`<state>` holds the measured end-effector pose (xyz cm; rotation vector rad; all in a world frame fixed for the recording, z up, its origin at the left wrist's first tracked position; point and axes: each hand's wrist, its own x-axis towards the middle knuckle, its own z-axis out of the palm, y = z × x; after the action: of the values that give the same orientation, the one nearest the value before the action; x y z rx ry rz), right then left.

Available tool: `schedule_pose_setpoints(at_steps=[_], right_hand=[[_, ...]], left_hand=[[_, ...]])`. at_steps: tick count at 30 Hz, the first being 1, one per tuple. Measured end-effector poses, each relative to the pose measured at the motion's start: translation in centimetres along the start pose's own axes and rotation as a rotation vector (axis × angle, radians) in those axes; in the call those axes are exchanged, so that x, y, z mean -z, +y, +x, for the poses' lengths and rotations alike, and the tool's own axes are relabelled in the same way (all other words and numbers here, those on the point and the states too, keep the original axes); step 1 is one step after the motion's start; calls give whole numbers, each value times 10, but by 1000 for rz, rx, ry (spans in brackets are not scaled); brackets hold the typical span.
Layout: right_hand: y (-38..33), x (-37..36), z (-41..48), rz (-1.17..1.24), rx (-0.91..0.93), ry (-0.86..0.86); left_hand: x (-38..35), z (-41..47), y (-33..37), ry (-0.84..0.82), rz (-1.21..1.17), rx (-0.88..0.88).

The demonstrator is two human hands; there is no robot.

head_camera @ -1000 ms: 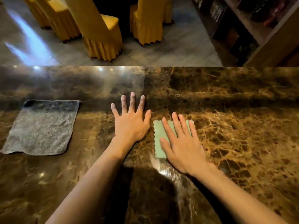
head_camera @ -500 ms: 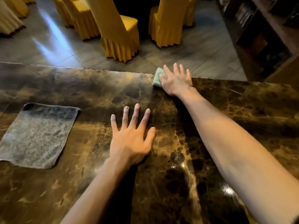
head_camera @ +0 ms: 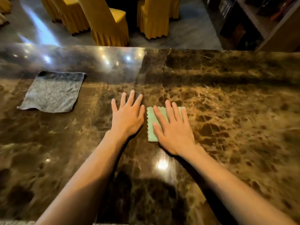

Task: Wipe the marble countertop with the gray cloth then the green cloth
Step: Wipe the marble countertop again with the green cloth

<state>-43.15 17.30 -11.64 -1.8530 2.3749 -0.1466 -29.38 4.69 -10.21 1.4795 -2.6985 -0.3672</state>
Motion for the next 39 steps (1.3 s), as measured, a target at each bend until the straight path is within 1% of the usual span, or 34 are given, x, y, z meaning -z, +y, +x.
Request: schedule_pose_setpoints(at_steps=[3, 5, 7, 11, 15, 18, 21, 26, 30, 33, 35, 39], right_hand=[[-16, -1, -109, -6, 7, -11], [-21, -3, -165, -10, -7, -13], [-21, -5, -203, 2, -27, -25], [-15, -6, -227, 18, -54, -71], [-11, -5, -216, 18, -59, -73], [4, -2, -182, 47, -102, -37], [27, 8, -124, 45, -144, -31], [86, 22, 10, 15, -216, -18], [140, 35, 126, -31, -215, -23], [176, 44, 211, -15, -218, -77], [195, 50, 256, -29, -212, -72], [214, 57, 301, 4, -243, -90]], left_hand=[[-5, -59, 11, -25, -16, -40], [-8, -90, 19, -35, -17, -63], [-10, -115, 27, -44, -9, -72], [-9, -135, 43, -70, -6, -84], [-3, -125, 55, -30, -31, -110], [-1, -100, 65, -33, -23, -109], [-2, -63, 79, -45, -13, -117], [-15, 24, 102, -69, 7, -110], [-24, 91, 113, -24, 46, -72], [-31, 104, 113, 16, 70, -38], [-32, 103, 113, -6, 80, -30], [-31, 107, 117, -57, 77, 7]])
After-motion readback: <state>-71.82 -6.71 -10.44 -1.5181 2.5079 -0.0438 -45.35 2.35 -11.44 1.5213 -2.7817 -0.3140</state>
